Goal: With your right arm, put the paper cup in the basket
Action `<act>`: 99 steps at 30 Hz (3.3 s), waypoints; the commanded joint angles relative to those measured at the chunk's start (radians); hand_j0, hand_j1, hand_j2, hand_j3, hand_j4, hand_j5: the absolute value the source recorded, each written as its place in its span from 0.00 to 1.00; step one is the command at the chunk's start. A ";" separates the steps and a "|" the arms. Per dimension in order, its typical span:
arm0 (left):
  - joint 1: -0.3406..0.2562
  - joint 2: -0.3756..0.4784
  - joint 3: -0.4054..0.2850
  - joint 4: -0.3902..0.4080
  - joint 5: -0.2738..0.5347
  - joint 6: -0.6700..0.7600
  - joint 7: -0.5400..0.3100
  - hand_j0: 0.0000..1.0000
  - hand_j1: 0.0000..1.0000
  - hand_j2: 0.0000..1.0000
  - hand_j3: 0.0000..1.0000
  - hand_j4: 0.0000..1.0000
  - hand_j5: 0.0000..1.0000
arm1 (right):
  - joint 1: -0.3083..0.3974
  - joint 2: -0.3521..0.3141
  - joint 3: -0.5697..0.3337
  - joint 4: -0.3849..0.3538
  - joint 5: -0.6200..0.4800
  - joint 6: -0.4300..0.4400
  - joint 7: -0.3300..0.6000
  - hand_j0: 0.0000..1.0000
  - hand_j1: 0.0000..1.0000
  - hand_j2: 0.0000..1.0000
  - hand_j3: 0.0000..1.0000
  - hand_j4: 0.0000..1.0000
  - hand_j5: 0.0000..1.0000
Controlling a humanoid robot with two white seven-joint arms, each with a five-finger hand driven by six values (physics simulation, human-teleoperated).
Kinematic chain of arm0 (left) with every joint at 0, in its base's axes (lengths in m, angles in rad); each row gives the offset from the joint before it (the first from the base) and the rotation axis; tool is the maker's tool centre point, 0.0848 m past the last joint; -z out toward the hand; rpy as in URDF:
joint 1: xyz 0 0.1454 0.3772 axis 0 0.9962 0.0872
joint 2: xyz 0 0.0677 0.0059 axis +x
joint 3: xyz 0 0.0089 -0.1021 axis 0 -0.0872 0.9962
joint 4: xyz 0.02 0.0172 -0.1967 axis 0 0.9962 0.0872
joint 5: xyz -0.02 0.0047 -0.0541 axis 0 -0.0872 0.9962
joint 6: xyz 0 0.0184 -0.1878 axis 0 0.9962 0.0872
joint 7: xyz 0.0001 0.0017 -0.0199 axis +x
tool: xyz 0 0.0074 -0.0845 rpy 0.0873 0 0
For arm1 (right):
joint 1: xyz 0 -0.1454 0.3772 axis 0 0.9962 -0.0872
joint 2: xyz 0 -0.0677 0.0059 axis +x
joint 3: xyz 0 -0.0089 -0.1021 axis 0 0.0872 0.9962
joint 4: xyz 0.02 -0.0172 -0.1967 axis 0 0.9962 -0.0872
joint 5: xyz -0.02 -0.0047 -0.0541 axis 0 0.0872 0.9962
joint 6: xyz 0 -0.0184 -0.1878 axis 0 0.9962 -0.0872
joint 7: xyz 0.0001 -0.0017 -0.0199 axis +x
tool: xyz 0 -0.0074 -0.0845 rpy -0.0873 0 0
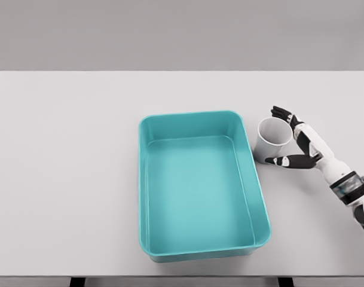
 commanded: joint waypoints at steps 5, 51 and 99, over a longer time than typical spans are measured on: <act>0.000 0.000 0.000 0.000 0.000 0.001 0.000 1.00 1.00 1.00 1.00 1.00 1.00 | -0.009 0.007 0.005 -0.007 0.001 0.000 0.001 1.00 1.00 1.00 1.00 1.00 1.00; 0.000 0.000 0.000 0.000 0.000 -0.001 0.000 1.00 1.00 1.00 1.00 1.00 1.00 | -0.163 -0.092 -0.009 -0.294 0.293 0.000 -0.001 0.59 0.59 0.59 0.59 0.59 0.59; 0.000 0.000 0.000 0.000 0.000 -0.001 0.000 1.00 1.00 1.00 1.00 1.00 1.00 | -0.321 -0.356 0.030 -0.289 0.831 0.000 0.067 1.00 1.00 1.00 1.00 1.00 1.00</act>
